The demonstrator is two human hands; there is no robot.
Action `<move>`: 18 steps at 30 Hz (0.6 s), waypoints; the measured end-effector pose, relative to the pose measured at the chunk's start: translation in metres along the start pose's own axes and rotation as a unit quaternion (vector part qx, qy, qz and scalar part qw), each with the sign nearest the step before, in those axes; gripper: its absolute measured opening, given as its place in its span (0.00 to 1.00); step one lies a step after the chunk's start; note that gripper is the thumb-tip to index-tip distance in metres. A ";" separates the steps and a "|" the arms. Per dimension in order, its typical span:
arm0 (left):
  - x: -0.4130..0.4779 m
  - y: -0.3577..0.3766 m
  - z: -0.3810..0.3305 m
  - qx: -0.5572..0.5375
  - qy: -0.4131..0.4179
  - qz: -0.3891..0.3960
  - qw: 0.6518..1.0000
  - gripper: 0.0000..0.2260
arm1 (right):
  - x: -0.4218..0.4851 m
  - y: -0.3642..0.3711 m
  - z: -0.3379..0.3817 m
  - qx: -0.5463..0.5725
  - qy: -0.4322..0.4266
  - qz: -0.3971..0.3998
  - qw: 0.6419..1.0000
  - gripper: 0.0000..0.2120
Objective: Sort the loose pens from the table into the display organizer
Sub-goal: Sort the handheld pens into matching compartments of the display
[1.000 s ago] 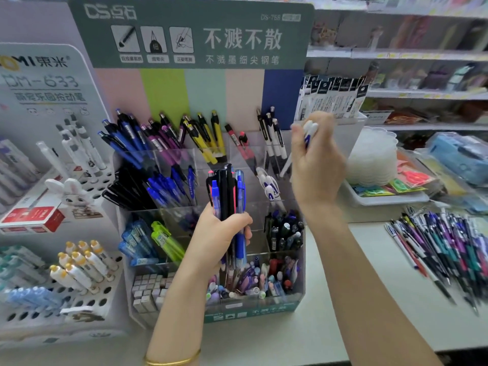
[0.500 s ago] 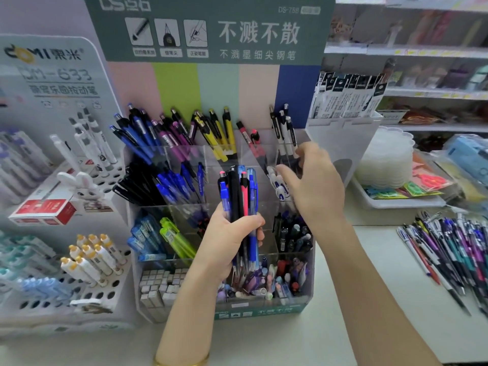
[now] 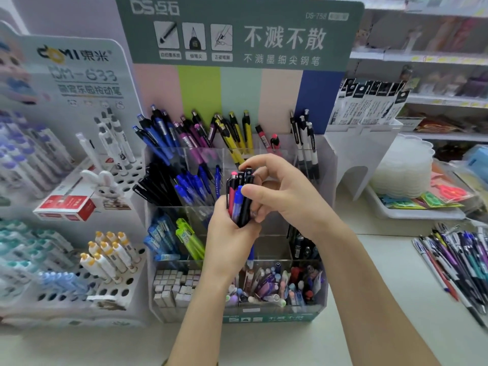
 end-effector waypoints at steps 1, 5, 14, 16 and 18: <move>0.000 -0.001 0.001 -0.008 -0.008 0.004 1.000 0.11 | 0.001 0.001 0.000 0.000 0.000 0.002 1.000 0.12; 0.003 -0.005 0.000 -0.043 -0.032 0.021 0.998 0.13 | 0.006 0.004 -0.002 0.017 -0.001 -0.007 1.000 0.08; -0.002 -0.007 -0.010 -0.112 -0.029 0.145 0.983 0.12 | 0.013 0.008 0.003 -0.007 -0.004 -0.012 1.000 0.06; -0.004 -0.006 -0.009 -0.121 -0.038 0.161 0.979 0.11 | 0.014 0.007 0.006 -0.024 0.012 0.002 1.000 0.04; -0.005 -0.007 -0.008 -0.115 -0.043 0.163 0.979 0.11 | 0.014 0.006 0.009 -0.036 0.034 0.012 0.999 0.04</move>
Point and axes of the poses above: each hand's wrist, its own x-axis towards the middle knuckle, its own y-axis out of the palm, z = x × y, the point moved 3 cm from there along x, towards the middle knuckle, and after that the axes turned 5 degrees about x, right-handed, at the moved point
